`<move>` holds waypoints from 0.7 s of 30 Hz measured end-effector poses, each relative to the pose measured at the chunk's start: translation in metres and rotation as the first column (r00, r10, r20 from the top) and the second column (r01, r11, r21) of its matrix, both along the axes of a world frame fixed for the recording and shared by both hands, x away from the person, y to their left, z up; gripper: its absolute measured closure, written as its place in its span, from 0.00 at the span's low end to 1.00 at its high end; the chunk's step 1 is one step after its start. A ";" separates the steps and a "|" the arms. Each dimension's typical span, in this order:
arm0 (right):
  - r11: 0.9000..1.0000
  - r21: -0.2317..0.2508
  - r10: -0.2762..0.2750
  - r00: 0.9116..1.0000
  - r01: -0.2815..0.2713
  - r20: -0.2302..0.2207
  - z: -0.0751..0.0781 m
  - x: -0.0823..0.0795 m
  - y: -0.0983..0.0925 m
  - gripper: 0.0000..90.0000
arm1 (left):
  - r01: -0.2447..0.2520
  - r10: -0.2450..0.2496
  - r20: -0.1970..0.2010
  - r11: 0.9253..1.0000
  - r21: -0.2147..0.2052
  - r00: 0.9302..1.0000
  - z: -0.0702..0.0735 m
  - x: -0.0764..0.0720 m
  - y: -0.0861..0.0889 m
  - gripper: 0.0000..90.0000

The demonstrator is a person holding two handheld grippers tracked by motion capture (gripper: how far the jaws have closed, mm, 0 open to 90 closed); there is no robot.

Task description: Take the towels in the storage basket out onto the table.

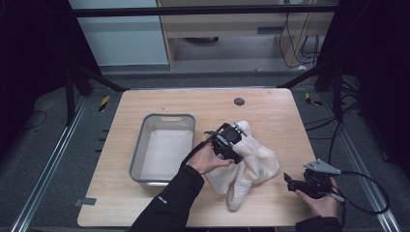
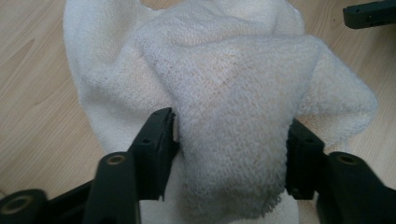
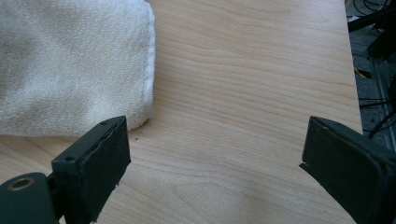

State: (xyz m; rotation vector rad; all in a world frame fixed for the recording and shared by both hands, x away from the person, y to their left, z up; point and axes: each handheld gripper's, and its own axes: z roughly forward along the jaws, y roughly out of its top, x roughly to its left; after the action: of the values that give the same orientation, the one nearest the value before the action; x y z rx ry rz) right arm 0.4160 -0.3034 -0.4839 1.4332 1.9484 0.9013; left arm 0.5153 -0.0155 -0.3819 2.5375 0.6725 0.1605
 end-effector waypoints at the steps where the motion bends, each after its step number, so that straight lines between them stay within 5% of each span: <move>1: 1.000 -0.001 0.000 1.000 0.000 0.000 0.000 0.000 0.000 0.08 | 0.003 -0.003 0.001 1.000 -0.006 1.000 0.001 -0.001 0.001 0.43; 6: 1.000 -0.001 0.001 1.000 -0.001 0.000 0.000 0.000 0.000 0.08 | 0.003 -0.001 0.038 0.999 -0.042 0.999 0.014 -0.007 0.007 0.32; 13: 1.000 0.006 0.001 1.000 -0.001 -0.002 0.001 0.000 -0.001 0.08 | 0.010 -0.002 0.091 0.996 -0.090 0.996 0.041 -0.019 0.024 0.30; 21: 1.000 0.009 -0.001 1.000 0.001 -0.002 0.001 0.000 -0.001 0.08 | -0.059 0.079 0.149 0.989 -0.136 0.986 0.058 -0.027 0.061 0.28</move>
State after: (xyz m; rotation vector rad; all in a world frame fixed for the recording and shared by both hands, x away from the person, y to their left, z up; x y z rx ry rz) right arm 0.4158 -0.3040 -0.4832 1.4402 1.9468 0.9095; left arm 0.4886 0.0454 -0.3244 2.3494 0.6867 0.3222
